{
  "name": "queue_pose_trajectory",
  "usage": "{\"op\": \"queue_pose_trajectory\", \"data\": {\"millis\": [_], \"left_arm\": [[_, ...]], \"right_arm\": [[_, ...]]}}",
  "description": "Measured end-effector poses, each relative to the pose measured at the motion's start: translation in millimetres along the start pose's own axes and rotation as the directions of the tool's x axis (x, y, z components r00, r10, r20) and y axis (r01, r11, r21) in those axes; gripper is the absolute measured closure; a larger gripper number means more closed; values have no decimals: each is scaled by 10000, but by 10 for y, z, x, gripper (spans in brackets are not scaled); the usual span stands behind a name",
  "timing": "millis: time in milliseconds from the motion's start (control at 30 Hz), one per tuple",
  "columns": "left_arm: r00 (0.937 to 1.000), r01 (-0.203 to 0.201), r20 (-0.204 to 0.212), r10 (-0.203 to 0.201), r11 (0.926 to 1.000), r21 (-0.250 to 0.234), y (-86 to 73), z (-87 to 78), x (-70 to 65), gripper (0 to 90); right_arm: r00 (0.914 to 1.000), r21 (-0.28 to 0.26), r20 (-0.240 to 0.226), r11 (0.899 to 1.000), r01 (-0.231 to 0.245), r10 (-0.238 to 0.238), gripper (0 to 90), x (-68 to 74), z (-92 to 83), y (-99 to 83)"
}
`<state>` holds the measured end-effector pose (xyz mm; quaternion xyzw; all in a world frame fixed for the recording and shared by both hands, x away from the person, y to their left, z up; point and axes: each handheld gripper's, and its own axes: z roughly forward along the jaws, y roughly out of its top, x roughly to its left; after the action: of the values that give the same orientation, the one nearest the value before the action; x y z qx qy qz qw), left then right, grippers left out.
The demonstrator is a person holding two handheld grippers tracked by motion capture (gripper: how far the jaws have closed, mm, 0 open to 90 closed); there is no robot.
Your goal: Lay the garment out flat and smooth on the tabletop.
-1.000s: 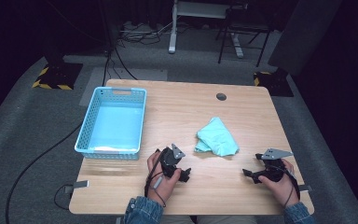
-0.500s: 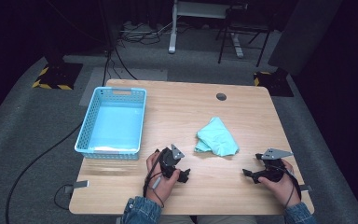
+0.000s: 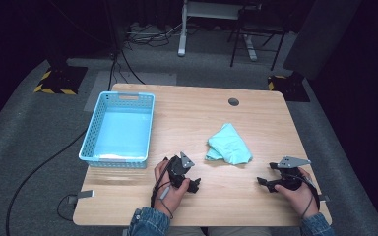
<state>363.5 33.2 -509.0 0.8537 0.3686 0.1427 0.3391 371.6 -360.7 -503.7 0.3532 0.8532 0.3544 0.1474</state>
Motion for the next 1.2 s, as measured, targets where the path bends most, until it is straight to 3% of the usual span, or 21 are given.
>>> {"op": "queue_pose_trajectory", "data": {"millis": [600, 900, 1200], "left_arm": [[10000, -45, -3, 45, 10000, 6, -19, -19, 14, 1], [10000, -34, -33, 34, 10000, -15, -26, -23, 20, 1], [10000, 4, -3, -4, 10000, -16, -30, -26, 21, 1]], "right_arm": [[9993, -169, 101, 9992, 351, -349, 145, 6, -213, 324], [9981, -313, 76, 9977, 607, -605, 148, 11, -190, 520], [9946, -391, -90, 9940, 1025, -1029, 164, -2, -9, 811]]}}
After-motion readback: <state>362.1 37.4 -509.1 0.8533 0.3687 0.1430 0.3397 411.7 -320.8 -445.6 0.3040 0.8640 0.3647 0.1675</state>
